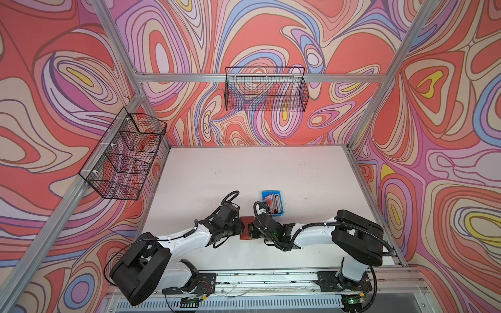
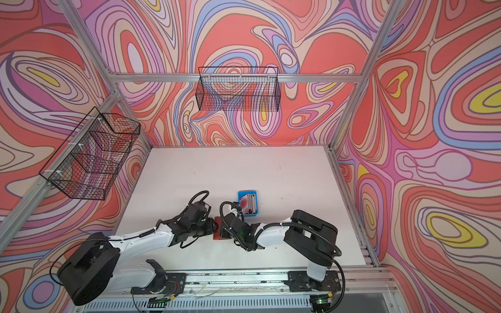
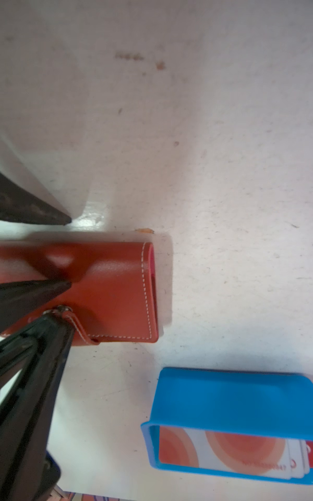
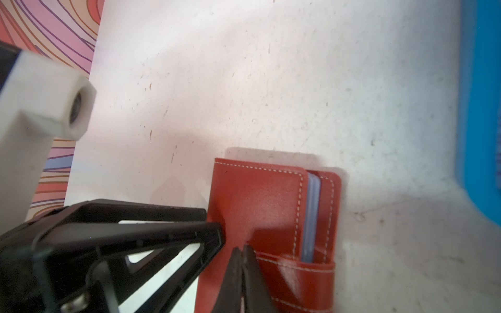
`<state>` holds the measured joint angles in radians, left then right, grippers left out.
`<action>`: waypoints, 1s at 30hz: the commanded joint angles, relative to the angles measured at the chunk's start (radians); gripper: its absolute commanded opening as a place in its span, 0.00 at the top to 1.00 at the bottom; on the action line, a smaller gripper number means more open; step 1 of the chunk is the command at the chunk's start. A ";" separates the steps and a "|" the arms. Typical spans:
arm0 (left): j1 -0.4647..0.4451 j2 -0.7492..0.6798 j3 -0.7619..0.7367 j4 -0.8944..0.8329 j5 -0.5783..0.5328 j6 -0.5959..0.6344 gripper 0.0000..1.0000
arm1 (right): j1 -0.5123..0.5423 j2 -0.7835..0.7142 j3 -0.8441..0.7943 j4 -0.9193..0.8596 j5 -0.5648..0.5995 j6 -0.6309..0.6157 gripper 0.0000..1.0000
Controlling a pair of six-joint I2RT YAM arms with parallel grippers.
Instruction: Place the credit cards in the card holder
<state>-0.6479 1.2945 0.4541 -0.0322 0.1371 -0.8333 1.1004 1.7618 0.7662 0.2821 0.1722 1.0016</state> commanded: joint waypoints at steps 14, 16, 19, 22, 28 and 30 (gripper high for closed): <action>0.002 0.000 -0.042 -0.085 -0.019 0.005 0.63 | 0.015 -0.093 -0.042 -0.031 0.062 -0.009 1.00; 0.002 -0.001 -0.043 -0.085 -0.020 0.005 0.63 | 0.014 -0.080 -0.034 -0.034 0.062 -0.011 1.00; 0.002 -0.001 -0.042 -0.083 -0.018 0.005 0.63 | 0.015 -0.061 -0.033 -0.017 0.060 -0.011 1.00; 0.002 0.000 -0.042 -0.080 -0.014 0.005 0.63 | 0.015 -0.046 -0.030 -0.003 0.057 -0.011 1.00; 0.002 -0.004 -0.045 -0.081 -0.014 0.005 0.63 | 0.015 -0.030 -0.027 0.029 0.050 -0.012 1.00; 0.002 -0.007 -0.047 -0.081 -0.013 0.003 0.63 | 0.015 -0.022 -0.025 0.038 0.047 -0.012 1.00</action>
<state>-0.6479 1.2831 0.4442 -0.0292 0.1371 -0.8333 1.1095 1.7195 0.7204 0.2977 0.2123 0.9947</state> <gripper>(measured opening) 0.368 0.047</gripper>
